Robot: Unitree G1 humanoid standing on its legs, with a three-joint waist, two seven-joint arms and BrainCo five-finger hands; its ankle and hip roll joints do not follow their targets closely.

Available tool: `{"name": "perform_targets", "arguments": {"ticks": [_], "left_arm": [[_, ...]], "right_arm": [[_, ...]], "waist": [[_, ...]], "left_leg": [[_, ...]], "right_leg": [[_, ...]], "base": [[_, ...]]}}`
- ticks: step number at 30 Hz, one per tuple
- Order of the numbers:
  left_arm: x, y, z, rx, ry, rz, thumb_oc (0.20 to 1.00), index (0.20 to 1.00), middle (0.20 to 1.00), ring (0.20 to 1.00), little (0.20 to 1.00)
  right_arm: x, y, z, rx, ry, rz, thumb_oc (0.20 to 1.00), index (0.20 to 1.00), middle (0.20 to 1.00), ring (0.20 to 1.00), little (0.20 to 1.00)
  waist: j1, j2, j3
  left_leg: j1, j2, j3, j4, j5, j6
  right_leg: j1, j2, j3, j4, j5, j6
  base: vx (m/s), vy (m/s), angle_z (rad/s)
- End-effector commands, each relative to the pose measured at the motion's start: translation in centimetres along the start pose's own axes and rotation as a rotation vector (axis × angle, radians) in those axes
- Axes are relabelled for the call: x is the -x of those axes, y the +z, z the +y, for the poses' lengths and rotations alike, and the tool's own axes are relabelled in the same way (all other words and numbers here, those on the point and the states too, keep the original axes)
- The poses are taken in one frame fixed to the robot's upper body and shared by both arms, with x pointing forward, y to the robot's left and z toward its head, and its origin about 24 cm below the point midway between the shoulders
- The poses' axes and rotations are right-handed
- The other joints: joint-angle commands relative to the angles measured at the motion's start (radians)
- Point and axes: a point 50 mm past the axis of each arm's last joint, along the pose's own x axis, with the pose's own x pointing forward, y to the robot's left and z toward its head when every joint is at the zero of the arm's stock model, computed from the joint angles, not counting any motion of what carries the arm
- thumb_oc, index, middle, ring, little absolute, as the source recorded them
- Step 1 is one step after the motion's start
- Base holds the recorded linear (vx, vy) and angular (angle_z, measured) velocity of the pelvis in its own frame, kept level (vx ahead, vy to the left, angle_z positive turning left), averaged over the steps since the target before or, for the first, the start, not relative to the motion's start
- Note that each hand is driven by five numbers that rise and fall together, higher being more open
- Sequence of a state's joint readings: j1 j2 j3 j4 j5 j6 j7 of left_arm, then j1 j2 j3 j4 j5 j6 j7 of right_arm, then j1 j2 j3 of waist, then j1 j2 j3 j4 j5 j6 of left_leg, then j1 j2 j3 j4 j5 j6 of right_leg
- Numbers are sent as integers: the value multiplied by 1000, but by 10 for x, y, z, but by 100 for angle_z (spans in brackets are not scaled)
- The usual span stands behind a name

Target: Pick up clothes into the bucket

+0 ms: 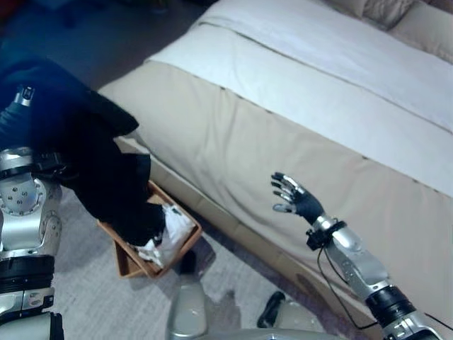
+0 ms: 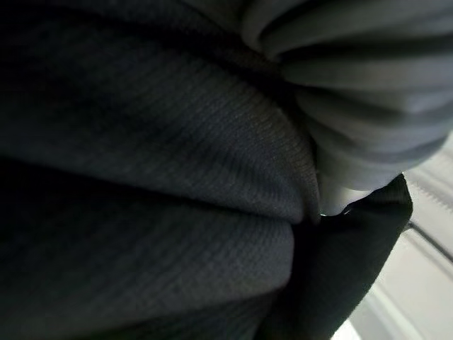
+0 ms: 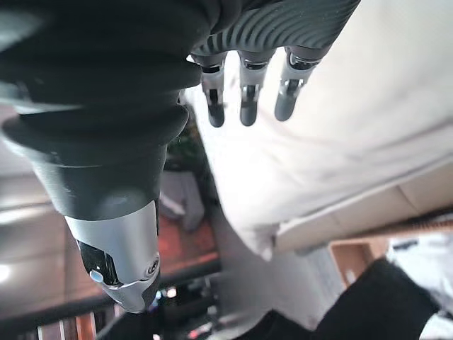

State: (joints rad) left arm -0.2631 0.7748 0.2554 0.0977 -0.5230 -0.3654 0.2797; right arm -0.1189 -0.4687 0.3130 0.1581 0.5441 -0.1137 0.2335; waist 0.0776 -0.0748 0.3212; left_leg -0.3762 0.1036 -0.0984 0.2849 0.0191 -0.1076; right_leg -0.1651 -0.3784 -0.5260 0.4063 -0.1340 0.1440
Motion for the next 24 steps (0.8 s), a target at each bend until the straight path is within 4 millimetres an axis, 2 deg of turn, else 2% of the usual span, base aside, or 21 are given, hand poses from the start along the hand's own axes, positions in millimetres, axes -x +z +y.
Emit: {"name": "perform_targets", "arguments": {"ticks": [1,3,10,14,19,23,24], "left_arm": [[-18,40,2,3,43,-233,200,200,200,200,200],[-19,39,0,-5,62,-236,200,200,200,200,200],[-30,36,0,-91,105,-237,200,200,200,200,200],[-30,20,1,-90,164,-174,200,200,200,200,200],[-26,3,2,-75,220,-97,200,200,200,200,200],[-22,-9,-1,-60,241,-47,200,200,200,200,200],[-20,-19,-3,-33,268,0,200,200,200,200,200]], "right_arm": [[-12,30,8,3,44,-165,1000,1000,1000,1000,1000],[-14,32,11,-1,47,-176,1000,1000,1000,1000,1000],[-17,44,10,4,34,-233,1000,1000,1000,1000,1000],[-22,60,10,17,15,-304,1000,1000,1000,1000,1000],[-30,75,14,62,26,-358,1000,1000,1000,1000,1000],[-30,82,13,78,19,-382,1000,1000,1000,1000,1000],[-32,86,13,85,11,-395,1000,1000,1000,1000,1000]], "waist": [[5,-13,-8],[11,-29,30],[11,-47,87],[3,-58,137],[-11,-70,168],[-21,-72,180],[-30,-78,189]], "left_leg": [[-10,49,24,84,-40,11],[-54,47,10,108,-50,11],[-182,29,-16,143,-35,11],[-299,20,-23,238,-63,21],[-408,16,-18,342,-104,37],[-457,13,-13,375,-117,43],[-481,16,-7,378,-118,45]], "right_leg": [[51,23,44,26,-4,-1],[13,19,54,54,-14,4],[-106,11,46,110,-23,2],[-222,-2,71,188,-49,-5],[-345,-9,115,261,-61,-10],[-407,-18,128,292,-64,-8],[-440,-19,140,292,-58,-5]], "base": [[0,0,0],[-47,-5,-10],[-77,-10,9],[-48,6,5],[-35,31,-1],[-9,25,-11],[-8,21,-6]]}}
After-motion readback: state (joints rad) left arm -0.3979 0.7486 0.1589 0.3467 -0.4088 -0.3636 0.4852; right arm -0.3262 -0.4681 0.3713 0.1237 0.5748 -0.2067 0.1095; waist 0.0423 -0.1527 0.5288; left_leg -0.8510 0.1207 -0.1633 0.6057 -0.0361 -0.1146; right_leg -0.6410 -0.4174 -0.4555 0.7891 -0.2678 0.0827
